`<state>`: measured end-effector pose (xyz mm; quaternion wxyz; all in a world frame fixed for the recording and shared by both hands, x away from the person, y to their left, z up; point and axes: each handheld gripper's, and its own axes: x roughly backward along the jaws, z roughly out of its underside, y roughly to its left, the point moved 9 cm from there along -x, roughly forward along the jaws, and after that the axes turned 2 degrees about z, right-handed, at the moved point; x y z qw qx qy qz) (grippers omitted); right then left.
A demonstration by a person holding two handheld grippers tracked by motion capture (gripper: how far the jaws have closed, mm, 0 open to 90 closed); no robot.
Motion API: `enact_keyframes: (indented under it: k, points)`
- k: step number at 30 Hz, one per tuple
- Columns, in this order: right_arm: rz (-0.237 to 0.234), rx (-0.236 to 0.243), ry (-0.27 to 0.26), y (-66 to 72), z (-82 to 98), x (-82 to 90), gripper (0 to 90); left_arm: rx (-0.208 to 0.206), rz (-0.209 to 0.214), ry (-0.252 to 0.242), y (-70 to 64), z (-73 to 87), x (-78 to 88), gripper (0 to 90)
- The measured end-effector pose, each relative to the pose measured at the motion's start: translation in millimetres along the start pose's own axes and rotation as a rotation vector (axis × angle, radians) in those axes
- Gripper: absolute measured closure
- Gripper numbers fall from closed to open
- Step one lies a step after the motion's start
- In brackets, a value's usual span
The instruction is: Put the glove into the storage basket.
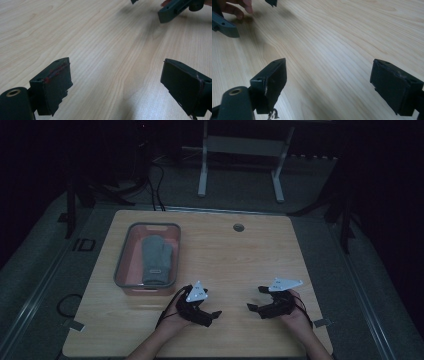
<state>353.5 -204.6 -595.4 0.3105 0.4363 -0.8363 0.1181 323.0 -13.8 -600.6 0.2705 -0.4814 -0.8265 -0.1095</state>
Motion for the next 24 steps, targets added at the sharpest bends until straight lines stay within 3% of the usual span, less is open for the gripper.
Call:
enact_keyframes:
  k: [5, 9, 13, 16, 24]
  points:
    - [0.018, -0.019, -0.029, -7.2, 11.9, 12.5, 13.8, -0.018, -0.002, -0.014, -4.6, 3.1, -0.9, 9.9]
    - [0.037, -0.006, -0.033, -11.9, 21.8, 18.8, 13.8, -0.026, 0.001, -0.013, -7.7, 6.0, -2.0, 9.9]
    - [0.053, -0.002, -0.048, -17.8, 30.2, 28.6, 14.0, -0.002, -0.006, -0.054, -6.9, 6.2, -1.1, 9.9]
    - [0.071, 0.010, -0.052, -20.0, 35.3, 33.6, 14.0, -0.024, -0.007, -0.048, -8.5, 7.7, -1.0, 9.9]
    - [0.076, 0.007, -0.048, -22.7, 38.1, 33.9, 14.0, -0.019, 0.001, -0.040, -9.2, 8.6, -1.7, 9.9]
